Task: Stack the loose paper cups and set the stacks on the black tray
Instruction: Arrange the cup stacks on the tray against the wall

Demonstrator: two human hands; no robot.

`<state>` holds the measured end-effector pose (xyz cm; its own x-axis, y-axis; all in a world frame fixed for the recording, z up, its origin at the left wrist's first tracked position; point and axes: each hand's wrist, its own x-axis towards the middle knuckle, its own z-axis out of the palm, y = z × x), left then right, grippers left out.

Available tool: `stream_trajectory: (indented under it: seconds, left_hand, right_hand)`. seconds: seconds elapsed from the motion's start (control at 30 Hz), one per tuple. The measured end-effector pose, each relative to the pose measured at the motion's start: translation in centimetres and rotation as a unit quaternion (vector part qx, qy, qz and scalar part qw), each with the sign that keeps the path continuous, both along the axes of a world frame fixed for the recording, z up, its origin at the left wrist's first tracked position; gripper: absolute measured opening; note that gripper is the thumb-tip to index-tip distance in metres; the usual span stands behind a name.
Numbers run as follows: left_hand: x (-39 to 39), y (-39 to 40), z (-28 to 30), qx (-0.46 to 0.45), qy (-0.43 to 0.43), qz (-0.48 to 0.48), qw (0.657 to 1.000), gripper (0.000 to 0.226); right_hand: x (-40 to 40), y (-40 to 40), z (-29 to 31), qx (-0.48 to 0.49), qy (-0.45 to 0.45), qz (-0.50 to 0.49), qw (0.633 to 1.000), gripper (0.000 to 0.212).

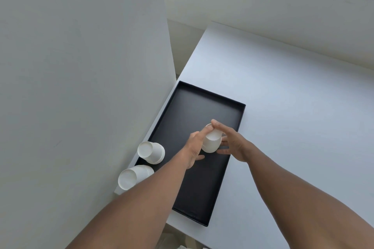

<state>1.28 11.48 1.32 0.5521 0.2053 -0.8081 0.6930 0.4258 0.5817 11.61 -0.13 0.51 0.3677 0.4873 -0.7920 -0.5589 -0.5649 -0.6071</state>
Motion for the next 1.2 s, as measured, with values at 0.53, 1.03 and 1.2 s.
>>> stream_trajectory:
  seconds: [0.53, 1.03, 1.2]
  left_hand:
    - [-3.0, 5.5, 5.1, 0.092, -0.031, 0.014, 0.995, 0.048]
    - [-9.2, 9.4, 9.1, 0.168, -0.038, 0.072, 0.983, 0.055]
    - [-10.9, 9.8, 9.0, 0.184, -0.027, 0.097, 0.978, 0.059]
  right_hand:
    - [-1.7, 5.6, 2.2, 0.066, -0.013, 0.070, 0.995, 0.089]
    - [-6.2, 11.8, 5.9, 0.088, -0.016, 0.148, 0.985, 0.081]
    - [-7.8, 12.9, 6.4, 0.091, -0.019, 0.162, 0.982, 0.082]
